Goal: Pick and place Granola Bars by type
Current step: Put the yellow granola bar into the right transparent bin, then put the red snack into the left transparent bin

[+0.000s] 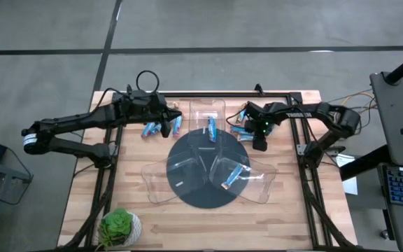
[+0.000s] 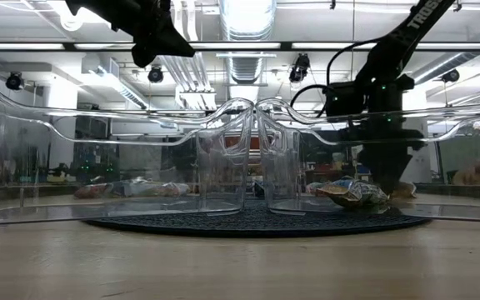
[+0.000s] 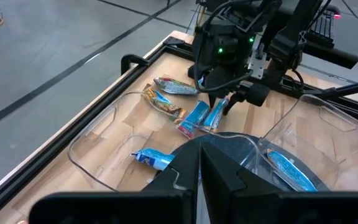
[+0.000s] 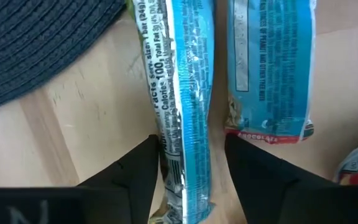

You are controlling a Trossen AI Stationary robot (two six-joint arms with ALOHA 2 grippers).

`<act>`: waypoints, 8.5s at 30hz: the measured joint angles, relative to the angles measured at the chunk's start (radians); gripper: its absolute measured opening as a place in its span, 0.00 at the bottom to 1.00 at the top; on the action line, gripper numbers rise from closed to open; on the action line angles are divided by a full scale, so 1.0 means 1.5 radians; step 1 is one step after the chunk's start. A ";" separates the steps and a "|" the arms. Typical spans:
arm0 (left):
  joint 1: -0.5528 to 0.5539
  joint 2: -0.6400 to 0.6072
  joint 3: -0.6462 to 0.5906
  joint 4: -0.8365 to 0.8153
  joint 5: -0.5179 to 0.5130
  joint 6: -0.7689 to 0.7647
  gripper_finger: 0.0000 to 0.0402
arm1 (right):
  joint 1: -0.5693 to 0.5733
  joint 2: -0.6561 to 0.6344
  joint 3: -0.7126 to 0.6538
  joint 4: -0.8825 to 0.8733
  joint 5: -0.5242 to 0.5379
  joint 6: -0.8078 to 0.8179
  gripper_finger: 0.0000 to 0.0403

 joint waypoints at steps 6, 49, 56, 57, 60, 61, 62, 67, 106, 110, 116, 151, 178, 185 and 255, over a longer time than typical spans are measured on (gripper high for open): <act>0.000 0.000 0.000 0.000 0.000 -0.005 0.00 | -0.001 0.003 0.001 0.001 0.002 0.002 0.39; 0.000 0.000 0.000 0.000 0.000 -0.013 0.00 | 0.025 -0.128 0.205 -0.200 -0.010 0.053 0.11; 0.000 0.000 0.000 0.000 0.000 -0.013 0.00 | 0.077 -0.185 0.296 -0.247 -0.010 0.141 0.11; 0.000 0.000 0.000 0.000 0.000 -0.013 0.00 | 0.087 -0.192 0.305 -0.254 -0.010 0.157 0.11; 0.000 0.000 0.000 0.000 0.000 -0.013 0.00 | 0.120 -0.207 0.330 -0.271 -0.010 0.206 0.11; 0.000 0.000 0.000 -0.001 0.000 -0.013 0.00 | 0.132 -0.210 0.335 -0.276 -0.010 0.222 0.11; 0.000 0.000 0.000 0.000 0.000 -0.013 0.00 | 0.145 -0.213 0.339 -0.279 -0.010 0.241 0.11; 0.000 0.000 0.000 0.000 0.000 -0.013 0.00 | 0.213 -0.220 0.343 -0.283 -0.010 0.330 0.11; 0.000 0.000 0.000 0.000 0.000 -0.012 0.00 | 0.473 -0.211 0.242 -0.281 0.089 1.065 0.11; 0.000 0.000 0.000 0.000 0.000 -0.012 0.00 | 0.481 -0.211 0.220 -0.273 0.089 1.126 0.11; 0.000 0.000 0.001 0.000 0.000 -0.012 0.00 | 0.494 -0.211 0.185 -0.176 0.089 1.195 0.11; 0.000 0.000 0.001 -0.001 0.000 -0.023 0.00 | 0.665 -0.197 0.090 -0.059 0.086 1.135 0.11; 0.000 0.000 0.001 0.000 0.000 -0.020 0.00 | 0.672 -0.128 0.091 -0.052 0.007 1.093 0.36; 0.000 0.000 0.001 0.001 0.001 -0.020 0.00 | 0.666 -0.176 0.124 -0.058 0.114 1.117 0.35; 0.148 0.000 0.045 -0.006 0.077 0.019 0.00 | 0.090 -0.360 0.198 -0.081 0.045 0.402 0.02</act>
